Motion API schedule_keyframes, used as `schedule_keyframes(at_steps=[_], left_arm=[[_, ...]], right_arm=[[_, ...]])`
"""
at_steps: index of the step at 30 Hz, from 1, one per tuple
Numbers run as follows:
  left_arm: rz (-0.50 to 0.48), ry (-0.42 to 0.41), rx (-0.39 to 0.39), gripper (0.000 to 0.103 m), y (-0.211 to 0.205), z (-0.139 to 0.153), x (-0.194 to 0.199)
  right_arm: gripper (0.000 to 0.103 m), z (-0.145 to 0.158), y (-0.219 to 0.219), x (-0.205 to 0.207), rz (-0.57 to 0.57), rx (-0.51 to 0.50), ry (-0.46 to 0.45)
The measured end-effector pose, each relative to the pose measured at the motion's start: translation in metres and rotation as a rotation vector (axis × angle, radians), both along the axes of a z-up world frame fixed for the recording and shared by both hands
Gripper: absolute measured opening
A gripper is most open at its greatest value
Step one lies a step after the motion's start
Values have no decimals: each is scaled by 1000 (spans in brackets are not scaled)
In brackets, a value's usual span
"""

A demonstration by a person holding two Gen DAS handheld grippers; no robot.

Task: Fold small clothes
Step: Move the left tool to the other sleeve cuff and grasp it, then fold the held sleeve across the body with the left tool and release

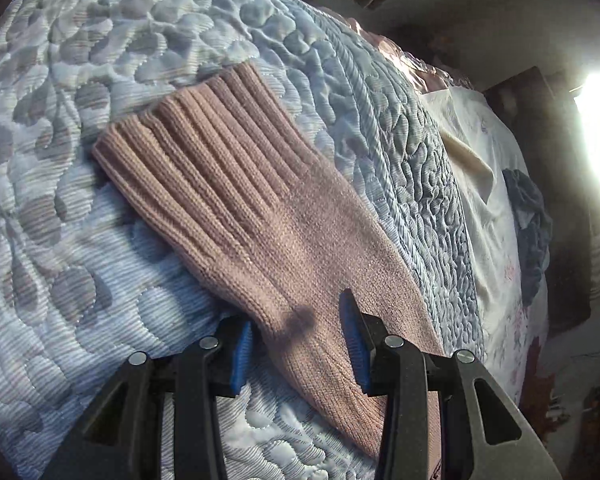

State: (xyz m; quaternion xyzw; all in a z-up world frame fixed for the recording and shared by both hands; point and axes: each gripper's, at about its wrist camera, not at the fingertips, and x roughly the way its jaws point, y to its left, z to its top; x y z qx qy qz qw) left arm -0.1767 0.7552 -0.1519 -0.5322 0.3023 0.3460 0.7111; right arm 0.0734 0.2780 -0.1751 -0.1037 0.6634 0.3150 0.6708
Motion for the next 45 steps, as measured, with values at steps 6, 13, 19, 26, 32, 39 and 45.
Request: schedule_keyframes(at_steps=[6, 13, 19, 26, 32, 39, 45], left_arm=[[-31, -9, 14, 31, 8, -1, -1], [-102, 37, 68, 16, 6, 4, -5], [-130, 58, 158, 8, -15, 28, 8], [-258, -12, 242, 7, -86, 69, 56], [-398, -72, 247, 7, -177, 80, 115], [-533, -118, 224, 7, -271, 73, 175], [-632, -145, 182, 7, -339, 61, 216]], right_arm=[[59, -4, 1, 2, -32, -5, -4], [58, 0, -4, 1, -61, -2, -6], [58, 12, -28, 3, -74, 17, -16], [58, 16, -68, 14, -102, 52, -16], [58, 26, -104, 28, -110, 44, -23], [58, 34, -139, 51, -140, 57, -35], [58, 33, -160, 62, -160, 63, -36]])
